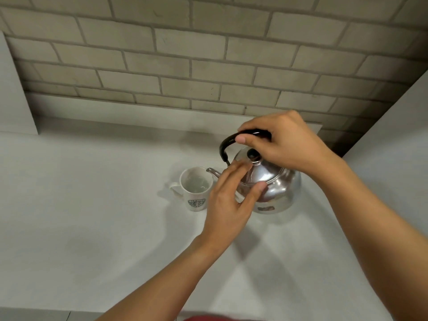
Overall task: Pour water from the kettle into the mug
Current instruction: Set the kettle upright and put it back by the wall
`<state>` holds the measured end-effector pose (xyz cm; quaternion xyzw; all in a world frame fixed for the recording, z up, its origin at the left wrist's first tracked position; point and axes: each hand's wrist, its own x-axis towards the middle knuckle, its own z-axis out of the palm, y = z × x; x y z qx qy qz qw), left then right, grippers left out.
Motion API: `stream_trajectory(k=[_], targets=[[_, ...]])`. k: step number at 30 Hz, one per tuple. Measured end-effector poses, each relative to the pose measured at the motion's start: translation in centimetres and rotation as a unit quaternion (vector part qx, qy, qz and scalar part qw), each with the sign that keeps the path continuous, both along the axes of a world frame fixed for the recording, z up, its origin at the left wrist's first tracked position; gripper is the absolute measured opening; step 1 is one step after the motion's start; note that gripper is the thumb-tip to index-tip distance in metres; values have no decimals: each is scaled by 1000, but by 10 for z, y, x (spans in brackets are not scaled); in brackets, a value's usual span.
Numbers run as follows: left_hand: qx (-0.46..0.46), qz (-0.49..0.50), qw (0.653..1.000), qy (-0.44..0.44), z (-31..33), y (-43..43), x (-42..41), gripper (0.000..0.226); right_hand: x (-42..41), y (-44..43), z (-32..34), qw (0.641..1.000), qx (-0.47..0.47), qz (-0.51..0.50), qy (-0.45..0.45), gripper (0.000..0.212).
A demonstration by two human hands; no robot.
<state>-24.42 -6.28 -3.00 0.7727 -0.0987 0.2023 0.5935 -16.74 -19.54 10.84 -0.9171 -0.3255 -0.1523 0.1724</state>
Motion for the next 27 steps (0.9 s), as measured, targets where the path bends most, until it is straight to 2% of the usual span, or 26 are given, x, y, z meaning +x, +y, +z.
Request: stream_trajectory(k=[2,4,7,12,14,21,27], targets=[[-18,29,999,-31,0,8,2,21,-6,-11,-12,997,71,-19,-7,32],[-45,49,997,-42,5,15,7,15,-12,-21,-24,990,138,-39,-7,28],[-12,58,997,-41,20,23,18,24,-18,-32,-41,975,211,-63,-17,24],[140,-26,990,-6,37,26,39,46,-21,-47,-59,958,277,-78,13,23],[174,-46,984,-12,41,24,46,45,-20,-51,-64,954,287,-86,19,24],[191,-43,980,-28,45,20,69,30,0,-55,-76,946,305,-95,53,27],[219,-13,975,-43,46,28,120,30,46,-67,-88,972,189,-118,75,48]])
